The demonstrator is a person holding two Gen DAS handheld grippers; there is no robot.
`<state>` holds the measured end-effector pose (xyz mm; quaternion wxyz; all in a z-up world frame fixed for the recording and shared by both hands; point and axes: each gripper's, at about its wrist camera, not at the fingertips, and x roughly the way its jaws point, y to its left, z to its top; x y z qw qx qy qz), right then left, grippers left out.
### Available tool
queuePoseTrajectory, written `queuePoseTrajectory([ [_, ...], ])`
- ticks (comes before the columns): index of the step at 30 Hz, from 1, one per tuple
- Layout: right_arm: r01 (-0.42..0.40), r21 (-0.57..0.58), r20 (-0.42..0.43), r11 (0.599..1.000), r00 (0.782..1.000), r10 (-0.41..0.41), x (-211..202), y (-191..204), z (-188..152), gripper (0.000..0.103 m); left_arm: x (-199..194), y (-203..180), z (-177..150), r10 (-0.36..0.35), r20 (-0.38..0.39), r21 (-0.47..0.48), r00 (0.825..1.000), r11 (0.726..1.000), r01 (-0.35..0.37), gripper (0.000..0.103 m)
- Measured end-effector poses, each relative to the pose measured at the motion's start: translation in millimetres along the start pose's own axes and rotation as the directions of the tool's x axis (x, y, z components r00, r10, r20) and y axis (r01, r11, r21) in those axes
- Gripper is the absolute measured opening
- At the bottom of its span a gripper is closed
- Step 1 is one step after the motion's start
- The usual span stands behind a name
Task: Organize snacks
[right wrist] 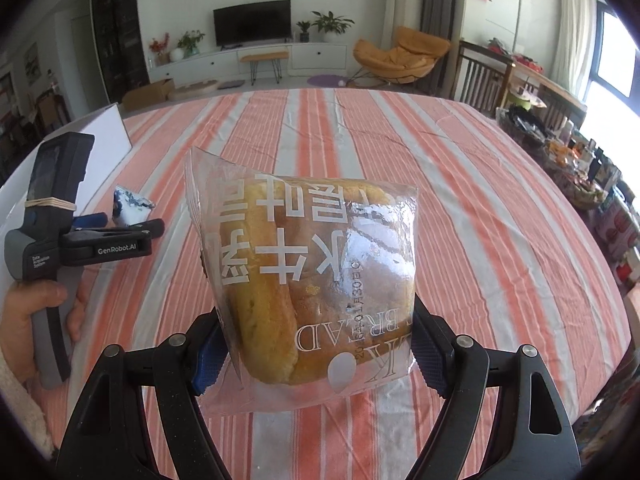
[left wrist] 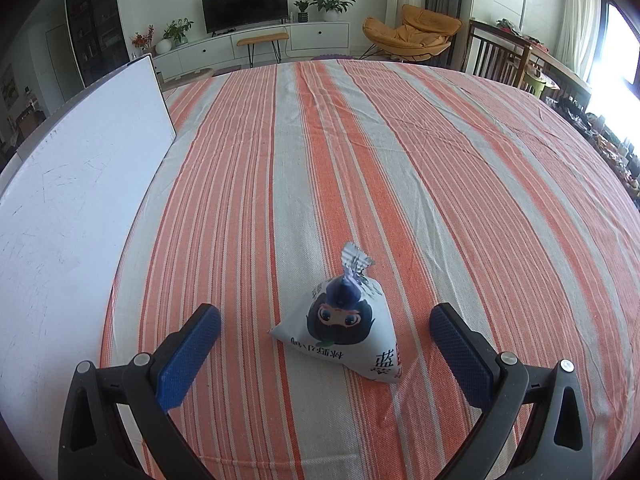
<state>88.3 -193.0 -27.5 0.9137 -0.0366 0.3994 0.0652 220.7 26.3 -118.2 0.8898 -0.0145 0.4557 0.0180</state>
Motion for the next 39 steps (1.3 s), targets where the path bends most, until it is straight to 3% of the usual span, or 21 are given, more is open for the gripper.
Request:
queuePoseTrajectory([
  [5,-0.099,0.217,0.057,0.971,0.994,0.089,-15,-14,-7,0.082,-1,0,0,-0.008,-0.001,0.002,1.0,1.0,0.008,0.103],
  [6,-0.116,0.254,0.074,0.96,0.992,0.1,-18,-15,-9,0.082,-4,-1,-1,-0.016,-0.003,0.011,1.0,1.0,0.016,0.096],
  [8,-0.151,0.316,0.117,0.937,0.986,0.12,-29,-18,-16,0.082,-15,-1,-3,-0.029,0.019,0.021,0.999,0.999,0.029,0.058],
  [9,-0.163,0.335,0.136,0.928,0.983,0.123,-35,-19,-20,0.082,-19,-1,-4,-0.049,0.004,0.017,0.999,0.999,0.049,0.051],
  [13,-0.171,0.38,0.166,0.909,0.979,0.114,-47,-26,-31,0.081,-45,13,-12,-0.177,0.026,-0.086,0.984,0.98,0.179,0.051],
  [16,-0.168,0.389,0.155,0.906,0.981,0.115,-47,-28,-32,0.081,-81,22,-16,-0.256,0.078,-0.121,0.963,0.957,0.264,0.051],
  [20,-0.194,0.375,0.152,0.907,0.977,0.146,-57,-14,-24,0.08,-151,38,-22,-0.392,0.146,-0.12,0.908,0.904,0.41,0.051],
  [23,-0.264,0.286,0.181,0.921,0.959,0.219,-81,21,-8,0.08,-208,71,-25,-0.443,0.19,-0.121,0.876,0.875,0.468,0.051],
  [25,-0.338,0.197,0.194,0.92,0.934,0.302,-98,59,10,0.08,-242,106,-29,-0.406,0.231,-0.131,0.884,0.887,0.442,0.051],
  [27,-0.423,0.098,0.191,0.901,0.896,0.401,-114,104,28,0.081,-269,149,-34,-0.325,0.272,-0.166,0.906,0.911,0.376,0.052],
  [32,-0.625,-0.085,0.057,0.776,0.775,0.63,-121,235,65,0.082,-297,252,-58,-0.061,0.281,-0.331,0.958,0.93,0.157,0.052],
  [33,-0.66,-0.107,-0.003,0.743,0.748,0.664,-115,263,72,0.083,-298,269,-64,-0.002,0.273,-0.369,0.962,0.923,0.107,0.058],
  [34,-0.693,-0.139,-0.083,0.707,0.72,0.689,-106,292,76,0.087,-300,284,-69,0.039,0.264,-0.407,0.964,0.91,0.074,0.073],
  [35,-0.701,-0.186,-0.181,0.689,0.713,0.677,-95,321,78,0.087,-302,298,-74,0.064,0.26,-0.447,0.963,0.893,0.061,0.08],
  [36,-0.682,-0.23,-0.266,0.694,0.73,0.629,-85,346,76,0.087,-305,309,-80,0.082,0.27,-0.482,0.959,0.874,0.061,0.087],
  [37,-0.67,-0.242,-0.286,0.702,0.74,0.608,-80,359,75,0.087,-308,317,-87,0.096,0.283,-0.504,0.954,0.861,0.063,0.089],
  [39,-0.698,-0.25,-0.285,0.671,0.716,0.638,-81,373,74,0.087,-308,324,-96,0.119,0.289,-0.516,0.95,0.855,0.049,0.094],
])
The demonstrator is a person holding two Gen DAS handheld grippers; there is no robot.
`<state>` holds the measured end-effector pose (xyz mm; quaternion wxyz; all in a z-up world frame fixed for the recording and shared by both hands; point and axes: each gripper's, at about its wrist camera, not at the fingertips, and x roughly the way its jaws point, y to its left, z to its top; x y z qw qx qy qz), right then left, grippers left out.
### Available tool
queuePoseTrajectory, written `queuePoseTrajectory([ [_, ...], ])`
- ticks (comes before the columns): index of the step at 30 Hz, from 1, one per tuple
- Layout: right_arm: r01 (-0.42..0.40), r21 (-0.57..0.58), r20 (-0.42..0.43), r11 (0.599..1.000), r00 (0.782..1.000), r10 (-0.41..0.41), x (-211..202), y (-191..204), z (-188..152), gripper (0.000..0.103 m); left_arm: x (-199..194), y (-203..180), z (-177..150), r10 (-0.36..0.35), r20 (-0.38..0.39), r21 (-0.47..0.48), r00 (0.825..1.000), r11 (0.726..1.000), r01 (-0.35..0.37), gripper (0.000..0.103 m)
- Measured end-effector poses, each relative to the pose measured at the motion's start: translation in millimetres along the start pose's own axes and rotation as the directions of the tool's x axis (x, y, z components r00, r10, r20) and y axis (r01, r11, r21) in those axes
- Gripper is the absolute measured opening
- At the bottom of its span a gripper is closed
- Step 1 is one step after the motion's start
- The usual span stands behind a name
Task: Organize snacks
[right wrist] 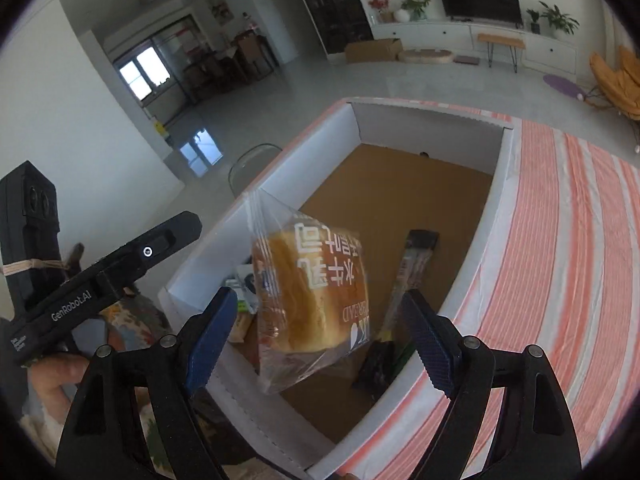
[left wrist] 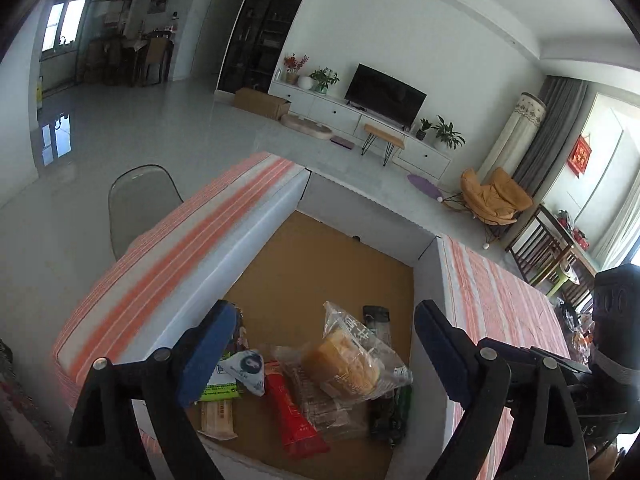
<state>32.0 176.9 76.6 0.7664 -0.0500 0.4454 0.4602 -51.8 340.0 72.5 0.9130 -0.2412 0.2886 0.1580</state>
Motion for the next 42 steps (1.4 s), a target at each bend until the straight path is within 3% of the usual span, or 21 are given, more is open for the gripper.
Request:
queuePoseTrajectory([
  [3,0.087,-0.059,-0.021,0.994,0.996,-0.088,12,8,1,0.087,8,3,-7,-0.023,-0.025,0.011,0.999,1.0,0.023,0.096],
  [5,0.084,-0.058,-0.012,0.995,0.996,-0.084,11,6,0,0.087,16,-5,-10,-0.033,-0.045,0.034,0.998,0.999,0.034,0.096],
  [12,0.217,-0.028,-0.004,0.976,0.976,-0.217,-1,-9,-21,0.087,9,-24,-25,0.041,-0.082,0.057,0.996,0.998,-0.037,0.098],
  [14,0.24,-0.015,-0.018,0.971,0.971,-0.24,-5,-16,-28,0.087,-5,-38,-31,0.032,-0.115,0.012,0.993,0.999,-0.031,0.099],
  [17,0.255,0.027,-0.004,0.967,0.967,-0.255,-20,-25,-29,0.087,-40,-58,-29,-0.059,-0.115,-0.004,0.992,0.998,0.059,0.099],
  [19,0.255,0.069,0.021,0.964,0.966,-0.257,-35,-29,-28,0.087,-64,-77,-26,-0.082,-0.087,0.045,0.993,0.995,0.086,0.102],
  [21,0.248,0.108,0.047,0.963,0.966,-0.254,-52,-32,-24,0.087,-87,-98,-23,-0.065,-0.067,0.157,0.996,0.985,0.075,0.103],
  [23,0.241,0.119,0.07,0.963,0.966,-0.25,-66,-32,-23,0.087,-100,-115,-23,-0.035,-0.04,0.318,0.999,0.947,0.046,0.103],
  [24,0.242,0.117,0.08,0.963,0.964,-0.252,-72,-28,-23,0.087,-103,-119,-26,0.003,-0.002,0.363,1.0,0.932,-0.002,0.103],
  [27,0.257,0.104,0.09,0.961,0.96,-0.266,-79,-16,-26,0.087,-95,-114,-36,0.174,0.089,0.334,0.981,0.922,-0.194,0.103],
  [33,0.295,0.084,0.071,0.952,0.951,-0.301,-67,-4,-40,0.087,-63,-84,-55,0.271,0.061,0.296,0.961,0.914,-0.276,0.103],
  [39,0.284,0.085,0.058,0.955,0.956,-0.289,-56,3,-40,0.087,-51,-79,-59,0.389,0.145,0.333,0.91,0.847,-0.415,0.103],
  [42,0.29,0.071,0.061,0.954,0.954,-0.295,-51,8,-37,0.087,-45,-74,-57,0.407,0.155,0.337,0.9,0.835,-0.435,0.103],
])
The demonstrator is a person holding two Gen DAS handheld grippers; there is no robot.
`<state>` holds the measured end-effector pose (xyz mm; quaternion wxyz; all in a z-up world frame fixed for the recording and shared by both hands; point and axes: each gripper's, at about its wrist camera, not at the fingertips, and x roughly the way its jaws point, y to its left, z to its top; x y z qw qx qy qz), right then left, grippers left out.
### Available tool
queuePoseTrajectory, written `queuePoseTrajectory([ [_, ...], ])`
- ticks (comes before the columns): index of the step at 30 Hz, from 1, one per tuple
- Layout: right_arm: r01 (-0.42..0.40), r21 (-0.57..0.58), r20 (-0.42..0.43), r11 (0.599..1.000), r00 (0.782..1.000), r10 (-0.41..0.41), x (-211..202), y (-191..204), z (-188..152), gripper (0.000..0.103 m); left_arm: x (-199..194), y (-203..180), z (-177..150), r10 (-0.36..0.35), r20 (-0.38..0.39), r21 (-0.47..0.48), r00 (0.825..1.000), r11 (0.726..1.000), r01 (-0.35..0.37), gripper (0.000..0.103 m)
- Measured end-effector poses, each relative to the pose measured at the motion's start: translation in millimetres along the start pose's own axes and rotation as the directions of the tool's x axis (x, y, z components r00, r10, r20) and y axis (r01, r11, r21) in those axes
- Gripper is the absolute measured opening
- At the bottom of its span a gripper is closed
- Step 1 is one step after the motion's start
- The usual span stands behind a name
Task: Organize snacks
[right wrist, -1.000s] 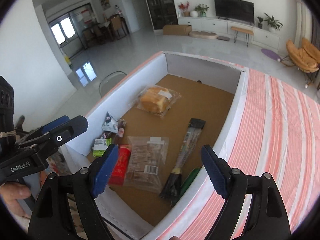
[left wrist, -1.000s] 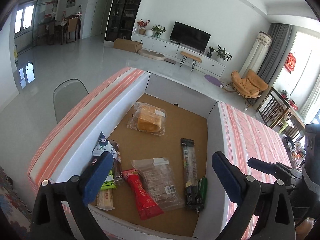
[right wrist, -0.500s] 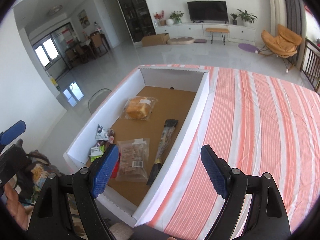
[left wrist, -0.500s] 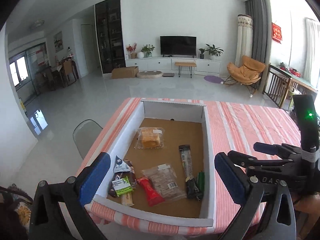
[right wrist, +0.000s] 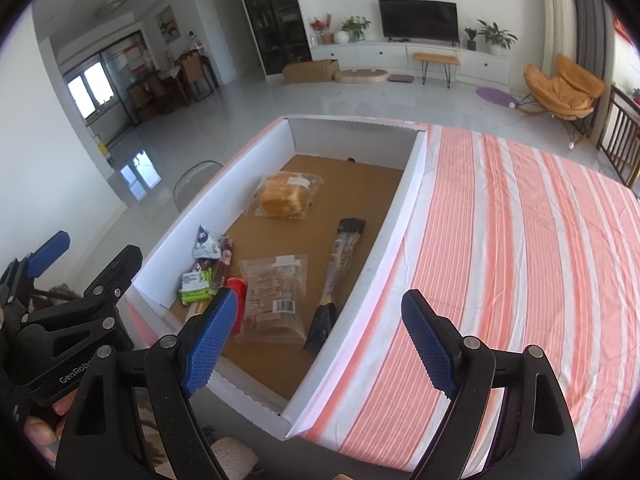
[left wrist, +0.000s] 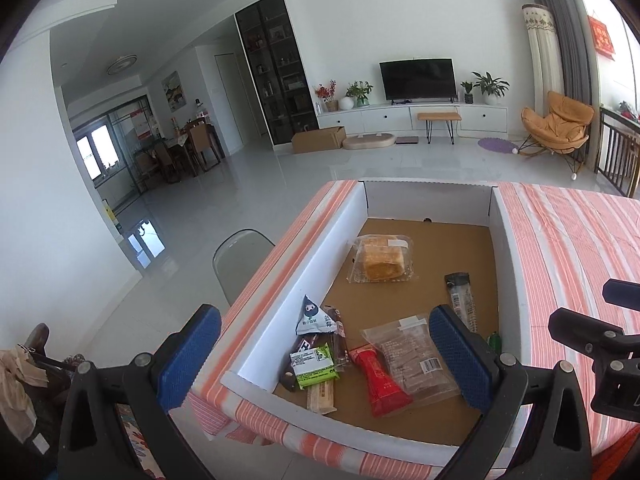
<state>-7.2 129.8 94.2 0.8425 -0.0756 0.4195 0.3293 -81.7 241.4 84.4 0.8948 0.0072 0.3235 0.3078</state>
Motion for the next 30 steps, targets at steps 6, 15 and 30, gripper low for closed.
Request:
queuePoseTrajectory([
  [6,0.021,-0.036,-0.003,0.999,1.0,-0.021,8,14,2,0.087,19,7,-1,-0.002,-0.05,-0.011,0.999,1.0,0.002,0.103],
  [15,0.022,-0.052,-0.023,0.998,0.999,-0.023,19,23,4,0.087,34,13,1,0.014,-0.068,-0.024,0.998,1.0,-0.015,0.103],
  [30,0.019,-0.096,-0.046,0.995,0.999,-0.023,30,35,6,0.087,53,21,-3,0.034,-0.094,-0.031,0.995,0.999,-0.037,0.103],
])
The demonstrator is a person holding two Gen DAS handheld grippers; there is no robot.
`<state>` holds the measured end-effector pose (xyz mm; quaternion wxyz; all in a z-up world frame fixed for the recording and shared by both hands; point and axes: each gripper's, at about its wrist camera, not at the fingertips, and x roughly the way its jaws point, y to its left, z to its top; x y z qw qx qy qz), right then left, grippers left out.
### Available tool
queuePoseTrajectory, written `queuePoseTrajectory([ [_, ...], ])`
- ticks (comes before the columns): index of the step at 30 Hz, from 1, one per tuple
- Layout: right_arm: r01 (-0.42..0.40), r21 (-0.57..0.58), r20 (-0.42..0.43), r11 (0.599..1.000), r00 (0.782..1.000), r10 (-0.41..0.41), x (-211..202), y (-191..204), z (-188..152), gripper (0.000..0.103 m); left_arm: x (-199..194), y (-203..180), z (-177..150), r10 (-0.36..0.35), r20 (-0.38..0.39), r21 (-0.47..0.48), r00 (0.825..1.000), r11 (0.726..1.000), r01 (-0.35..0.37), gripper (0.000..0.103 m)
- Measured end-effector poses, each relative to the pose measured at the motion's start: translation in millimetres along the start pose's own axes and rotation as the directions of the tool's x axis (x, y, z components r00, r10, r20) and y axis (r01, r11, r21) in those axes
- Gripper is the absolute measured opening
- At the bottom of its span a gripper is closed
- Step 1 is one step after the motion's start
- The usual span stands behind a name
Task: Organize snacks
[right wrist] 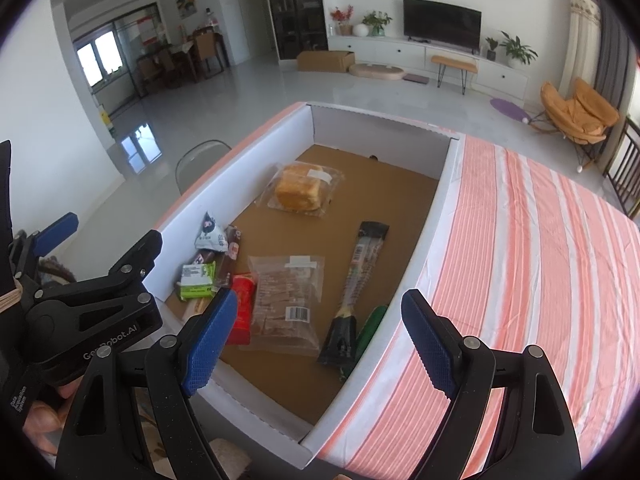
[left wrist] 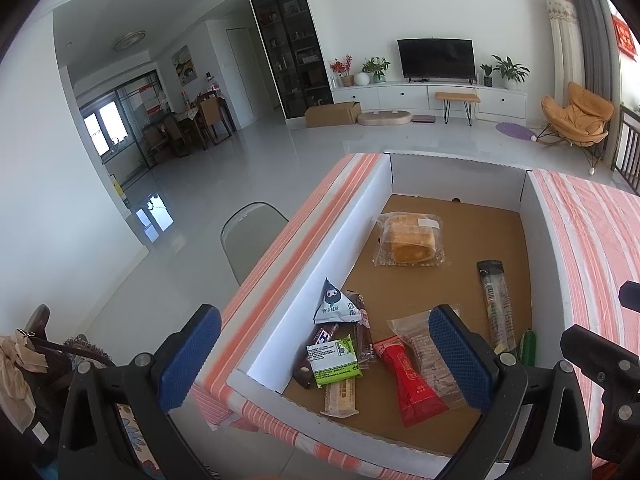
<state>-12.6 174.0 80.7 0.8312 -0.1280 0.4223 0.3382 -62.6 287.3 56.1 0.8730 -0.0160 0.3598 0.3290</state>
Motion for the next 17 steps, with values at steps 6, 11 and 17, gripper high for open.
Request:
queuePoseTrajectory([
  [6,-0.001,-0.007,-0.011,1.0,1.0,0.001,4.3,2.0,0.8,0.087,3.8,3.6,0.6,0.005,-0.006,-0.005,1.0,1.0,-0.005,0.103],
  [11,-0.007,-0.013,-0.016,1.0,1.0,0.007,6.7,4.6,1.1,0.087,7.2,5.0,0.1,0.01,-0.006,-0.006,1.0,1.0,-0.01,0.103],
  [17,-0.011,-0.016,-0.021,1.0,1.0,0.011,8.6,4.7,2.0,0.087,8.8,5.8,-0.3,0.017,-0.005,-0.009,1.0,1.0,-0.017,0.103],
])
